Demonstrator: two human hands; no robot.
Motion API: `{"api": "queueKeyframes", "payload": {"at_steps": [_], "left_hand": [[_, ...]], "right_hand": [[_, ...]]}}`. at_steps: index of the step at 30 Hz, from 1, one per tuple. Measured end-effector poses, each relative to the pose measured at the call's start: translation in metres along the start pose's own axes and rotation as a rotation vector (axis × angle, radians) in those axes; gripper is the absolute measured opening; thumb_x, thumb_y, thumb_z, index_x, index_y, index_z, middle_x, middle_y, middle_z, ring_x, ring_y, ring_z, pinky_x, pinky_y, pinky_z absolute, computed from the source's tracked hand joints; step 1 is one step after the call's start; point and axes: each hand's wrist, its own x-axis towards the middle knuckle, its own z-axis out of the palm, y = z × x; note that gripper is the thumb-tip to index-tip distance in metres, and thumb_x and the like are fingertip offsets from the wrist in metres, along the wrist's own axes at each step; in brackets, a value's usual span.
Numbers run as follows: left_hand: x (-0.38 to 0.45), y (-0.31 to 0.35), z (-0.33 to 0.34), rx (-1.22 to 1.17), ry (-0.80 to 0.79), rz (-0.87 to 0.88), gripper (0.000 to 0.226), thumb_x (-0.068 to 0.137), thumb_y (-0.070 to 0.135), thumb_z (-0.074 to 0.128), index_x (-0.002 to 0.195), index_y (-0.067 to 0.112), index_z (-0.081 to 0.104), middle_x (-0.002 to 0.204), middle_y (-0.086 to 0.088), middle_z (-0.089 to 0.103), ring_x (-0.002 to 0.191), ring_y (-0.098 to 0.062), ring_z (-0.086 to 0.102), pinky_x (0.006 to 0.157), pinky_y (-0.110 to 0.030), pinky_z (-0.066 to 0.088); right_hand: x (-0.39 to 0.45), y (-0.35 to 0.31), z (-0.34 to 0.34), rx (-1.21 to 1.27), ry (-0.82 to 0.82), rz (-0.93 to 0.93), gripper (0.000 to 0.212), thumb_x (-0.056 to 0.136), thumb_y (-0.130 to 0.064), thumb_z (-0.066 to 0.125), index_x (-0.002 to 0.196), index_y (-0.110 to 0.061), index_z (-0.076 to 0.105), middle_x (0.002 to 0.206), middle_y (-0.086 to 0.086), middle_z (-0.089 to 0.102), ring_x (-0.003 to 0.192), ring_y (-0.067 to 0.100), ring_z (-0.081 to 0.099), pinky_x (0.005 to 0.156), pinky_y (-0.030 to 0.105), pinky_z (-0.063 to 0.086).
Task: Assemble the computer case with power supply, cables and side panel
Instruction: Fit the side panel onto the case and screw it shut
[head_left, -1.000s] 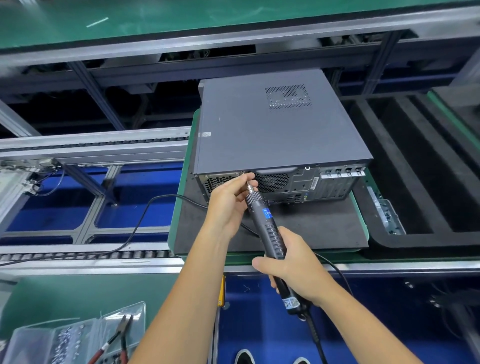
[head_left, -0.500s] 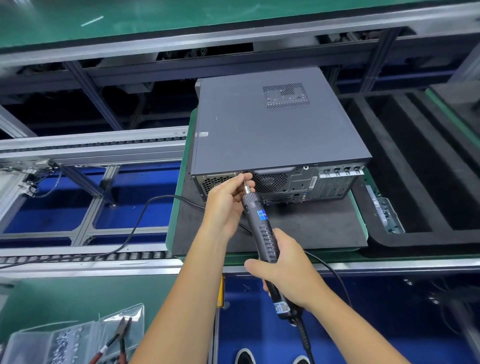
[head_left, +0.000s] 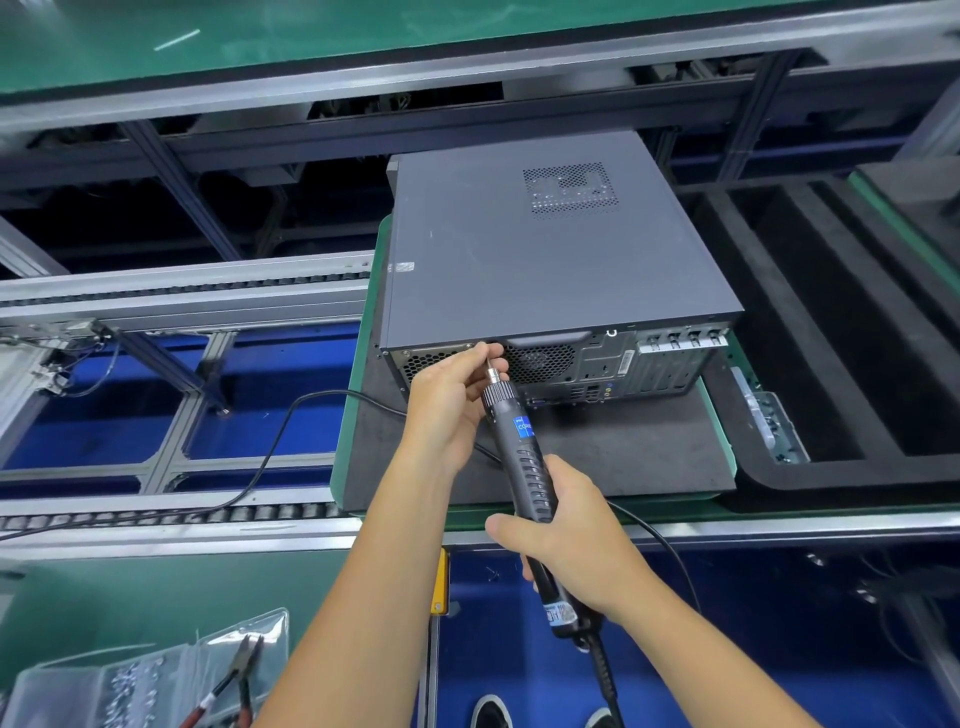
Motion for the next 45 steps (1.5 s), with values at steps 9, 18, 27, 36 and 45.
{"api": "queueKeyframes", "payload": {"at_steps": [9, 18, 27, 36, 45], "left_hand": [[-0.012, 0.004, -0.002, 0.355, 0.311, 0.337, 0.021, 0.089, 0.018, 0.064, 0.071, 0.009, 0.071, 0.066, -0.003, 0.07, 0.061, -0.015, 0.065, 0.059, -0.027, 0.052], [0.045, 0.056, -0.001, 1.516, 0.004, 0.722, 0.04, 0.1, 0.016, 0.039, 0.137, 0.02, 0.053, 0.148, 0.0, 0.044, 0.14, -0.018, 0.034, 0.109, -0.035, 0.033], [0.042, 0.048, 0.0, 1.551, 0.053, 0.735, 0.042, 0.101, 0.019, 0.033, 0.14, 0.023, 0.049, 0.15, 0.005, 0.041, 0.14, -0.014, 0.033, 0.105, -0.037, 0.038], [0.038, 0.048, 0.0, 1.552, 0.05, 0.752, 0.041, 0.101, 0.016, 0.033, 0.139, 0.02, 0.05, 0.149, 0.004, 0.042, 0.139, -0.014, 0.034, 0.103, -0.036, 0.039], [0.034, 0.044, 0.001, 1.54, 0.086, 0.765, 0.041, 0.099, 0.015, 0.035, 0.136, 0.019, 0.052, 0.147, 0.005, 0.046, 0.135, -0.015, 0.041, 0.099, -0.037, 0.043]], "right_hand": [[0.001, -0.003, 0.0, 0.003, -0.001, 0.036, 0.036, 0.077, -0.022, 0.078, 0.087, -0.015, 0.044, 0.071, 0.004, 0.051, 0.049, 0.018, 0.054, 0.05, 0.033, 0.048], [0.001, -0.012, 0.002, 0.043, -0.011, 0.072, 0.033, 0.081, -0.016, 0.074, 0.09, -0.009, 0.043, 0.074, 0.008, 0.05, 0.046, 0.019, 0.055, 0.05, 0.034, 0.049], [-0.001, -0.017, 0.01, 0.126, -0.002, 0.09, 0.035, 0.078, -0.015, 0.075, 0.09, -0.009, 0.043, 0.073, 0.01, 0.049, 0.049, 0.022, 0.052, 0.049, 0.032, 0.049], [-0.002, -0.02, 0.013, 0.134, 0.015, 0.094, 0.035, 0.076, -0.019, 0.076, 0.088, -0.013, 0.044, 0.074, 0.009, 0.047, 0.053, 0.023, 0.052, 0.05, 0.032, 0.048], [-0.003, -0.023, 0.016, 0.222, -0.013, 0.12, 0.033, 0.081, -0.017, 0.074, 0.09, -0.012, 0.043, 0.074, 0.012, 0.05, 0.047, 0.021, 0.053, 0.048, 0.031, 0.049]]}}
